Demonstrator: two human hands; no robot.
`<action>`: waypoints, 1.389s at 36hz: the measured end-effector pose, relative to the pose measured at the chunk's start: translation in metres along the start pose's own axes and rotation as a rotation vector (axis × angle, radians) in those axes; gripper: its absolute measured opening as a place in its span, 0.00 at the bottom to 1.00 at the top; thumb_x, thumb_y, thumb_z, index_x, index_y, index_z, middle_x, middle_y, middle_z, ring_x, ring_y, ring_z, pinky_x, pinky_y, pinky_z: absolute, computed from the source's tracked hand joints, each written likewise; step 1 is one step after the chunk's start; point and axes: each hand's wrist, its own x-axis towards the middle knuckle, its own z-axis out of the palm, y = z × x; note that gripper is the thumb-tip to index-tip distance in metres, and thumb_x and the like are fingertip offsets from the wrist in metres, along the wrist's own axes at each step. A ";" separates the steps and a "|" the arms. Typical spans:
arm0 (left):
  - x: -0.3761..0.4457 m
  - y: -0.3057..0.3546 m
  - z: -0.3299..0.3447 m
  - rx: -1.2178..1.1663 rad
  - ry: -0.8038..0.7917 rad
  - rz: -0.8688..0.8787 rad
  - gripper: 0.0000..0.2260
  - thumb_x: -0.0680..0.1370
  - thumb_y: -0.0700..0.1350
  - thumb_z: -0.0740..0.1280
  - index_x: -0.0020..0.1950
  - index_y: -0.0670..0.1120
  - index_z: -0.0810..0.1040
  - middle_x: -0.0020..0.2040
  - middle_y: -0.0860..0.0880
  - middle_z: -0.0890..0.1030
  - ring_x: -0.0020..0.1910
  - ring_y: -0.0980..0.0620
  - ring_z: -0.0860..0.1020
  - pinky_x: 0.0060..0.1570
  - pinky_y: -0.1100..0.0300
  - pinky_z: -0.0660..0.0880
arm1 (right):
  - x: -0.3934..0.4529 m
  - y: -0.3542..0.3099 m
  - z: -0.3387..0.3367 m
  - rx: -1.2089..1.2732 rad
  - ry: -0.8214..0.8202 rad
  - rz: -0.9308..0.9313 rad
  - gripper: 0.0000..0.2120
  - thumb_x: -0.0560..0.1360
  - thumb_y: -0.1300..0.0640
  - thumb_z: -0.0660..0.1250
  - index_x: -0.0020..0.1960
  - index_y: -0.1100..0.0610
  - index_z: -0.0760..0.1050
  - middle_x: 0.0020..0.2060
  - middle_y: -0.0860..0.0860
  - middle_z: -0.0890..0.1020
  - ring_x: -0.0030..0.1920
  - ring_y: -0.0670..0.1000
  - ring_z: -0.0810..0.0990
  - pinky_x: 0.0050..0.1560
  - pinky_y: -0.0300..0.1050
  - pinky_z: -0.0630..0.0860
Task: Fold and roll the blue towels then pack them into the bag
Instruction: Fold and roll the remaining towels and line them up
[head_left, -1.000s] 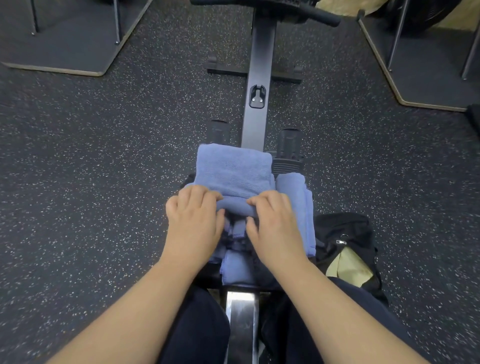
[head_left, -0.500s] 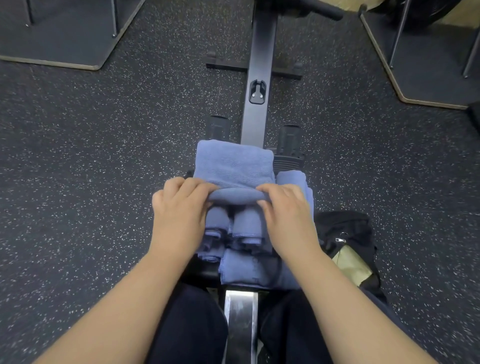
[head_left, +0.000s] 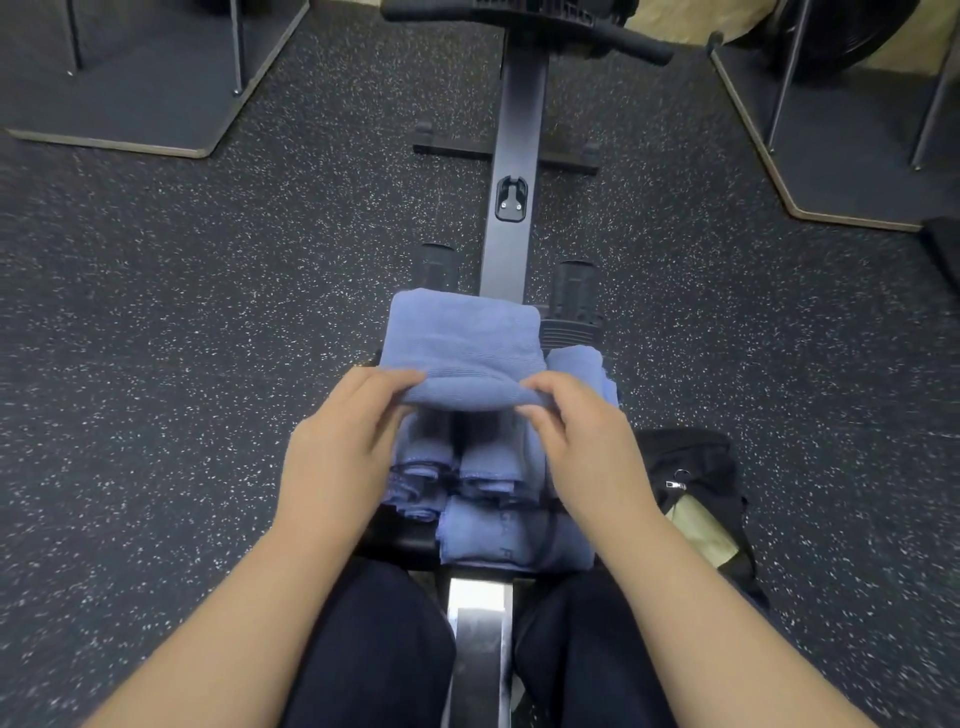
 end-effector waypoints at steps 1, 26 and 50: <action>-0.001 0.000 -0.001 -0.023 -0.008 -0.016 0.12 0.77 0.39 0.69 0.58 0.51 0.79 0.53 0.61 0.75 0.48 0.62 0.75 0.47 0.75 0.67 | -0.001 0.000 -0.001 0.007 -0.009 0.006 0.09 0.77 0.59 0.67 0.57 0.59 0.77 0.50 0.51 0.82 0.48 0.45 0.75 0.46 0.32 0.65; -0.012 -0.006 0.014 -0.087 -0.094 -0.079 0.12 0.77 0.36 0.65 0.58 0.48 0.79 0.53 0.57 0.75 0.50 0.58 0.73 0.49 0.66 0.67 | -0.019 0.017 0.030 0.114 0.024 0.181 0.09 0.78 0.60 0.65 0.58 0.56 0.77 0.55 0.47 0.80 0.55 0.42 0.76 0.56 0.26 0.67; 0.074 0.016 0.007 -0.194 0.004 0.340 0.10 0.77 0.32 0.62 0.55 0.44 0.72 0.57 0.47 0.71 0.57 0.59 0.69 0.58 0.75 0.63 | 0.056 -0.008 -0.009 0.290 0.311 -0.049 0.10 0.76 0.65 0.66 0.57 0.59 0.77 0.54 0.47 0.79 0.55 0.43 0.76 0.56 0.31 0.70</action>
